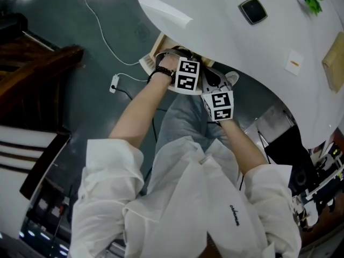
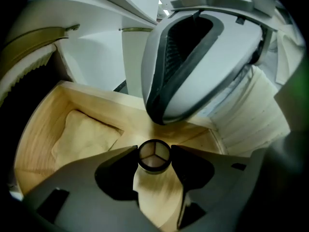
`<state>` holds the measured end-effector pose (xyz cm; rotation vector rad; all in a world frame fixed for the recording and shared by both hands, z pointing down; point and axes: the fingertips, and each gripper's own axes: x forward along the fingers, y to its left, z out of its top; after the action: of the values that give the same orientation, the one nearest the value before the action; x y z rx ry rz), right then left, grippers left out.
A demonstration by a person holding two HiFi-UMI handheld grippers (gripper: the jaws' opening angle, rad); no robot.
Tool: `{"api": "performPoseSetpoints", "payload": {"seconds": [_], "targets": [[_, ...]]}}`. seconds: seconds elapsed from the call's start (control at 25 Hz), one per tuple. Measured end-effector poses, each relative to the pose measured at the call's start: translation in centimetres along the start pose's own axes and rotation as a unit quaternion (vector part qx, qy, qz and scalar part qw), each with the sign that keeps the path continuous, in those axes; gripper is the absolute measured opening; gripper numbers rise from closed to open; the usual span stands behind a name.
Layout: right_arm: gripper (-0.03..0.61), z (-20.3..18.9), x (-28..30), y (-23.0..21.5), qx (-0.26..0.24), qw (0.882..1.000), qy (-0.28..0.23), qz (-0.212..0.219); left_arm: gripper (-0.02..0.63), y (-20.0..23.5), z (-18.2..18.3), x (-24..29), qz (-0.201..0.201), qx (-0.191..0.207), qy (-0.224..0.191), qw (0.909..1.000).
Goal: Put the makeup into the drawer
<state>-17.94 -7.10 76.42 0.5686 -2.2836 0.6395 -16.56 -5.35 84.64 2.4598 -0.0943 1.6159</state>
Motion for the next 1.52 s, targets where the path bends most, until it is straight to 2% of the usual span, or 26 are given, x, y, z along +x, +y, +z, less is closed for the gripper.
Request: {"api": "performPoseSetpoints", "payload": {"seconds": [0.68, 0.84, 0.96, 1.16, 1.32, 1.52], "targets": [[0.017, -0.7, -0.2, 0.2, 0.012, 1.000, 0.002, -0.003, 0.229, -0.1, -1.2, 2.5, -0.005, 0.008, 0.012, 0.9999], [0.017, -0.6, -0.3, 0.2, 0.013, 1.000, 0.001, -0.004, 0.258, -0.3, -0.9, 2.4, -0.017, 0.009, 0.002, 0.9998], [0.017, -0.2, -0.7, 0.2, 0.013, 1.000, -0.003, -0.004, 0.256, -0.4, -0.3, 1.2, -0.008, 0.027, -0.013, 0.9995], [0.017, 1.3, -2.9, 0.4, 0.010, 1.000, -0.020, -0.004, 0.151, -1.0, 2.4, -2.5, 0.027, 0.067, -0.055, 0.9959], [0.017, 3.3, -5.8, -0.3, 0.011, 0.999, -0.044, -0.015, 0.063, -1.8, 3.7, -5.1, 0.064, 0.107, -0.059, 0.9905], [0.017, 5.5, -9.5, -1.9, 0.017, 0.997, -0.068, -0.032, 0.031, -1.4, 6.2, -8.6, 0.118, 0.048, -0.095, 0.9873]]}}
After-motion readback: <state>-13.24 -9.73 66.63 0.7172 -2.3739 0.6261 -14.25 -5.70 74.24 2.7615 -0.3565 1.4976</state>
